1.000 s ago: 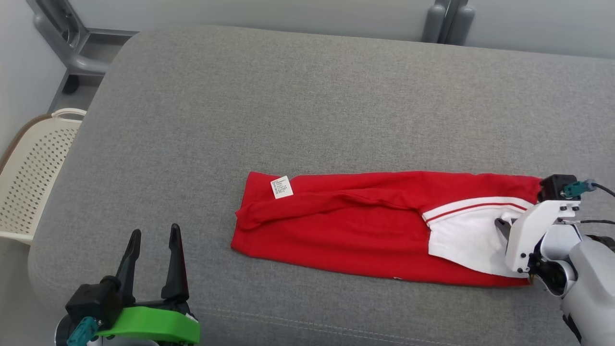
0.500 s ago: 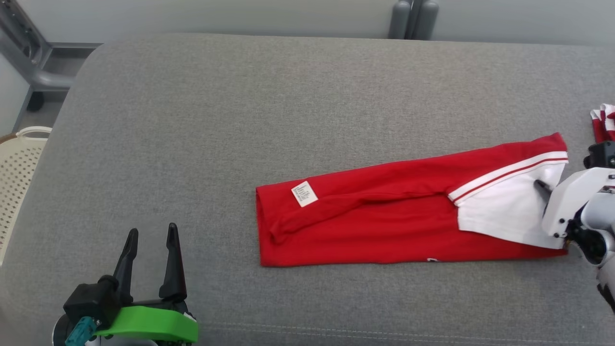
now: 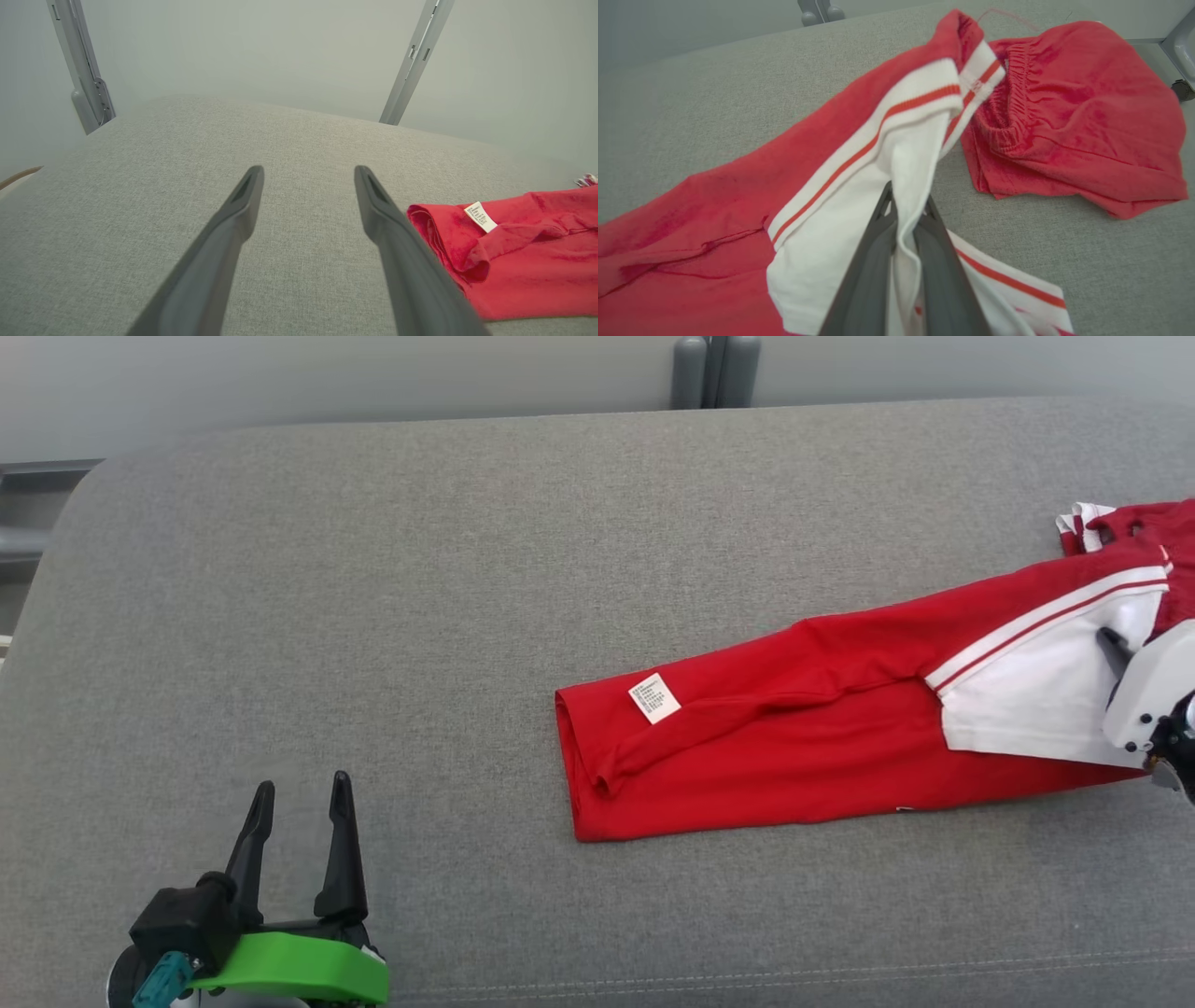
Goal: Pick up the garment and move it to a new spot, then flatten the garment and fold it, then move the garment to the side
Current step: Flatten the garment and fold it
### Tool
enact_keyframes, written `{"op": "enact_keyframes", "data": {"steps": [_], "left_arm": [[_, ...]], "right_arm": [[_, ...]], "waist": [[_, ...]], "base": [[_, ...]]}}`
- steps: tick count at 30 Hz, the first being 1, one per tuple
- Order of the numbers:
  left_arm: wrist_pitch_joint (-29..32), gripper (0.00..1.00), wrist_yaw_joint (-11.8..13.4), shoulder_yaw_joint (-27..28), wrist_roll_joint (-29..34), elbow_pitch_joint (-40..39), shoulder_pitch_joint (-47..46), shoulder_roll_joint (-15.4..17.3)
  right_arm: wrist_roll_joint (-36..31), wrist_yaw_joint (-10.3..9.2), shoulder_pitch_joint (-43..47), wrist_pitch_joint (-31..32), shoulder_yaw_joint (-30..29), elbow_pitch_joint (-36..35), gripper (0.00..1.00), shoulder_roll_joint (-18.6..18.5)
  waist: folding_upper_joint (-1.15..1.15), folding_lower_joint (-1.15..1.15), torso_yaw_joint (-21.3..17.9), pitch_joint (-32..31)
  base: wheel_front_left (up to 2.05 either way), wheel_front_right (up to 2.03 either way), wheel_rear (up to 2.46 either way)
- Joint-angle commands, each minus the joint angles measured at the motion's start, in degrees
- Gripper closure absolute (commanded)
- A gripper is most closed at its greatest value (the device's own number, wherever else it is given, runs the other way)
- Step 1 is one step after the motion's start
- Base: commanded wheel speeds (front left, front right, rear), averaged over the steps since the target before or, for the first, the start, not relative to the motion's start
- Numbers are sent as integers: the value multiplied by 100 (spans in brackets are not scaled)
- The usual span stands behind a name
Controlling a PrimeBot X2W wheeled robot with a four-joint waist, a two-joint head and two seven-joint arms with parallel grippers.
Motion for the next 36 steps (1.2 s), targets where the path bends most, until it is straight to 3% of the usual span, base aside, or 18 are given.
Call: {"op": "enact_keyframes", "data": {"steps": [1,13,23,30,36], "left_arm": [[-13,0,-5,3,23,32,-50,-3],[-1,0,20,-62,-10,67,79,6],[1,0,1,-107,-54,45,121,-12],[-4,0,-57,-182,-51,95,30,-99],[-13,0,-133,-249,-28,186,-99,-207]], "right_arm": [[-19,-10,31,68,35,-156,100,102],[200,-9,502,469,560,-1610,100,364],[28,-8,666,906,898,-2708,100,715],[-216,-7,669,1237,1278,-2895,100,1236],[-417,-7,481,1357,1645,-2509,100,1718]], "waist": [[0,0,-99,-37],[0,0,-261,-283],[0,0,-125,-393],[0,0,67,-421],[0,0,280,-415]], "base": [[0,0,0],[0,0,0],[0,0,0],[0,0,0],[0,0,0]]}}
